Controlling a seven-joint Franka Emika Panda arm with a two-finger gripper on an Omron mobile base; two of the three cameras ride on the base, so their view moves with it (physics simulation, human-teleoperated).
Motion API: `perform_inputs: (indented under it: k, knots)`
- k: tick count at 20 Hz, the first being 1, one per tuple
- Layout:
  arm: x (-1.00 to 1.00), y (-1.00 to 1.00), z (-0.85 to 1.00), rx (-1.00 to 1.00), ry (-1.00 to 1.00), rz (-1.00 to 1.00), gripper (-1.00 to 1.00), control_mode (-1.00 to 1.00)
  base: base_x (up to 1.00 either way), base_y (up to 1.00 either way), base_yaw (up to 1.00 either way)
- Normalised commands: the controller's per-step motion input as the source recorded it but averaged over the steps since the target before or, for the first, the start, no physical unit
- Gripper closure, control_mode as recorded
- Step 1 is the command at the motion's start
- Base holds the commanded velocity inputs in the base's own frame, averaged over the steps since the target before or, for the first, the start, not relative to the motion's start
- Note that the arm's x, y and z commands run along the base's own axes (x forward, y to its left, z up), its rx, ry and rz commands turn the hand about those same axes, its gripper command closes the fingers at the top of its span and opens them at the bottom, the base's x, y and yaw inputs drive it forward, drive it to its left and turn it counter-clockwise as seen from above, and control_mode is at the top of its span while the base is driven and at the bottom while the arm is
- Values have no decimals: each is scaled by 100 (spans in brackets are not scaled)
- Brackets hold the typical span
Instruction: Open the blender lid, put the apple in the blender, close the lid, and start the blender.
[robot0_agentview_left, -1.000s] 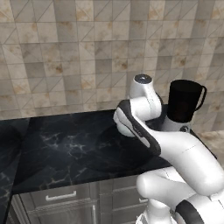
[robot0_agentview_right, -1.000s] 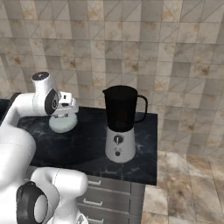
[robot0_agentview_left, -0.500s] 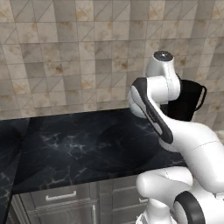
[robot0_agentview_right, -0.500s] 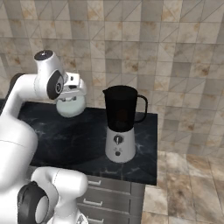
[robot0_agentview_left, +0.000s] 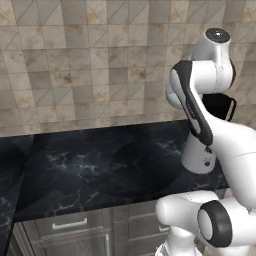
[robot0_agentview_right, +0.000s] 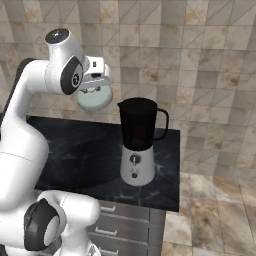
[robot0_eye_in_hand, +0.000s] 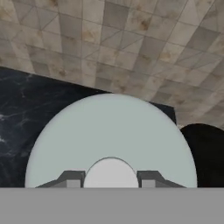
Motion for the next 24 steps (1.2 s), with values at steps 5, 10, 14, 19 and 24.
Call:
perform_inputs:
  k: [5, 10, 14, 19, 24]
  knots:
    - [0, -65, 32, 0, -2, -7, 100, -100, 0, 0, 0]
    - [17, -71, 0, 0, 3, -6, 100, -100, 0, 0, 0]
    - [33, -58, 2, 0, 4, -3, 100, -100, 0, 0, 0]
    - [39, -49, 5, 0, 8, 0, 100, -100, 0, 0, 0]
    - [11, -39, -8, 1, 13, 0, 100, -100, 0, 0, 0]
